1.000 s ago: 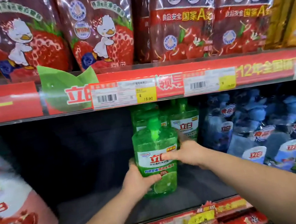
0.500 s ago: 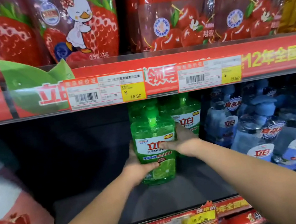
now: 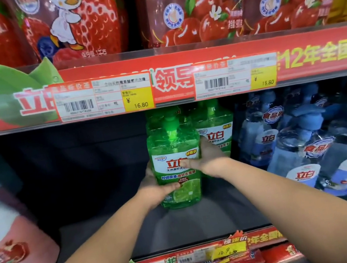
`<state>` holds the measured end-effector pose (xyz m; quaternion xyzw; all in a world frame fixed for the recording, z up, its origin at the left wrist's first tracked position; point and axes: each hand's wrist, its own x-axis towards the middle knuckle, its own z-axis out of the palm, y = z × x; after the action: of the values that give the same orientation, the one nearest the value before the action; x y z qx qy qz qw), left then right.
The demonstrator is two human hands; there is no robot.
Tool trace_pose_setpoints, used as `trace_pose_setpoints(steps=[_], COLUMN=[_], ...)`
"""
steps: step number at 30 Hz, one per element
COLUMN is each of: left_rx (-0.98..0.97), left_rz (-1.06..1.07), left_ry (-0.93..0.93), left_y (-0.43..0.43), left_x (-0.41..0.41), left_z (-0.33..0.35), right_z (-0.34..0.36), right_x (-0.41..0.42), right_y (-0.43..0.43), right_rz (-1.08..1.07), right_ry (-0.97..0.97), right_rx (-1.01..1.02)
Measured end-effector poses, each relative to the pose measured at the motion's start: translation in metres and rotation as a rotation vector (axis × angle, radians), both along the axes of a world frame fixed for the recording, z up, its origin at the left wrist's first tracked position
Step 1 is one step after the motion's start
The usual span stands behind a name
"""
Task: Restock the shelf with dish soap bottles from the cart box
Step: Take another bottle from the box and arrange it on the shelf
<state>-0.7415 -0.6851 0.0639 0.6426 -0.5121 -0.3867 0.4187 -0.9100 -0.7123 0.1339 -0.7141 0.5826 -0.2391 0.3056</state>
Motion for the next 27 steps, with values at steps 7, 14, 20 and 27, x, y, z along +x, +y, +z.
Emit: trace_pose_setpoints(steps=[7, 14, 20, 27], left_rx=[0.08, 0.061, 0.139, 0.163], left_rz=[0.058, 0.119, 0.075, 0.19], left_ry=[-0.129, -0.578, -1.01, -1.081], left_y=[0.003, 0.045, 0.093, 0.184], left_x=[-0.006, -0.014, 0.002, 0.045], left_z=[0.013, 0.021, 0.024, 0.039], right_z=[0.002, -0.001, 0.004, 0.021], right_x=[0.003, 0.003, -0.004, 0.046], right_y=[0.003, 0.01, 0.049, 0.112], right_rz=[0.006, 0.011, 0.093, 0.402], right_ry=[0.013, -0.064, 0.275, 0.569], right_rx=[0.033, 0.012, -0.525, -0.605])
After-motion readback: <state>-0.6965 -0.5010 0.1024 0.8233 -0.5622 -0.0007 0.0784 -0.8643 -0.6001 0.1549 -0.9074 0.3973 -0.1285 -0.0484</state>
